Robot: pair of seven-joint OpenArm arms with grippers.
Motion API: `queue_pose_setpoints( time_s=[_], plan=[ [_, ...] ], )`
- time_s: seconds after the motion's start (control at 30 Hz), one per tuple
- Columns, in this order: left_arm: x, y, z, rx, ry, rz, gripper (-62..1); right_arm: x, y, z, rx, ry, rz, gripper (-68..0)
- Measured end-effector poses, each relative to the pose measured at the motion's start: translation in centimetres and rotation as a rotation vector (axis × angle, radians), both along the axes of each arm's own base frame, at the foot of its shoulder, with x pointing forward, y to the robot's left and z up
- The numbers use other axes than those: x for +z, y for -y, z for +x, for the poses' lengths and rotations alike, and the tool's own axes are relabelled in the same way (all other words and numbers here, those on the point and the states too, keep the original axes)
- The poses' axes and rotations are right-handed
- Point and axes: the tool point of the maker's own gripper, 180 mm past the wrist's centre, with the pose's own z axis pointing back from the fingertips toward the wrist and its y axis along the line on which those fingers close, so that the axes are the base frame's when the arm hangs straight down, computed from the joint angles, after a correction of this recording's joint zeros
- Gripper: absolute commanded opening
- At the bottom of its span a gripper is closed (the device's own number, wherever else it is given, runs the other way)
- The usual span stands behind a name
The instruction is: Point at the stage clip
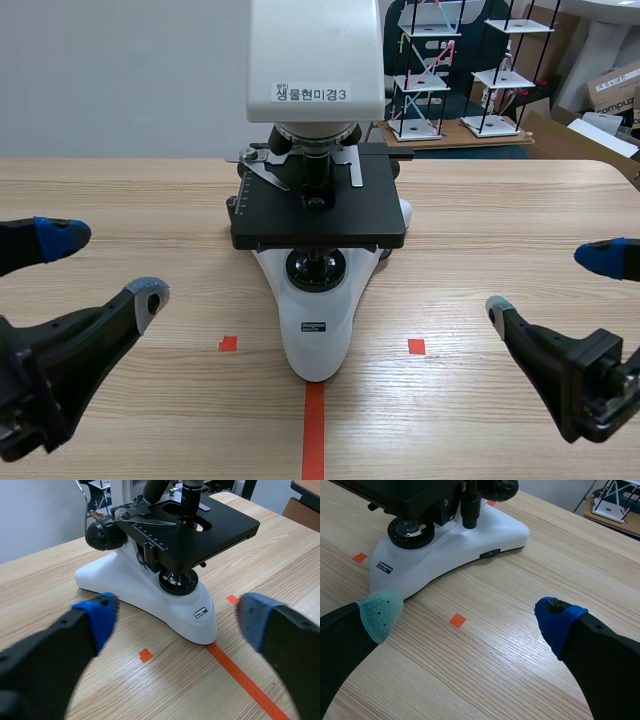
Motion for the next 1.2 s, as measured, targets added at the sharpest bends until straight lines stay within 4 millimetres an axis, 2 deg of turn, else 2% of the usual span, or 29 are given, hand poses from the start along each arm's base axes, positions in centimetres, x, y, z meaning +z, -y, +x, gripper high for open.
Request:
queue_pose_setpoints(
  time_s=[0.1, 0.13, 0.17, 0.33, 0.47, 0.67, 0.83, 0.97, 1.1, 1.2],
  plan=[
    [-0.1, 0.0, 0.0, -0.002, 0.001, 0.006, -51.3, 0.0, 0.0, 0.0, 0.000, 0.000, 0.000, -9.7],
    [-0.1, 0.0, 0.0, -0.003, 0.002, 0.013, -56.6, 0.0, 0.0, 0.0, 0.000, 0.000, 0.000, -9.7],
    [-0.2, 0.0, 0.0, -0.006, 0.005, 0.024, -59.3, 0.0, 0.0, 0.0, 0.000, 0.000, 0.000, -9.7],
    [0.0, -0.4, 0.9, -0.007, 0.049, 0.104, -59.3, 0.0, 0.0, 0.0, 0.000, 0.000, 0.000, -9.7],
    [0.7, -1.0, 3.1, -0.013, 0.097, 0.169, -59.3, 0.0, 0.0, 0.0, 0.000, 0.000, 0.000, -9.7],
    [1.1, -4.1, 7.2, 0.018, 0.156, 0.264, -59.3, 0.0, 0.0, 0.0, 0.000, 0.000, 0.000, -9.7],
    [1.4, -5.3, 9.5, -0.026, 0.154, 0.310, -59.3, 0.0, 0.0, 0.0, 0.000, 0.000, 0.000, -9.7],
    [1.7, -4.8, 10.8, -0.070, 0.168, 0.342, -59.3, 0.0, 0.0, 0.0, 0.000, 0.000, 0.000, -9.7],
    [0.7, -3.3, 11.2, -0.150, 0.139, 0.368, -59.3, 0.0, 0.0, 0.0, 0.000, 0.000, 0.000, -9.7],
    [0.9, -2.2, 11.6, -0.181, 0.147, 0.356, -59.2, 0.0, 0.0, 0.0, 0.000, 0.000, 0.000, -9.7]
  ],
)
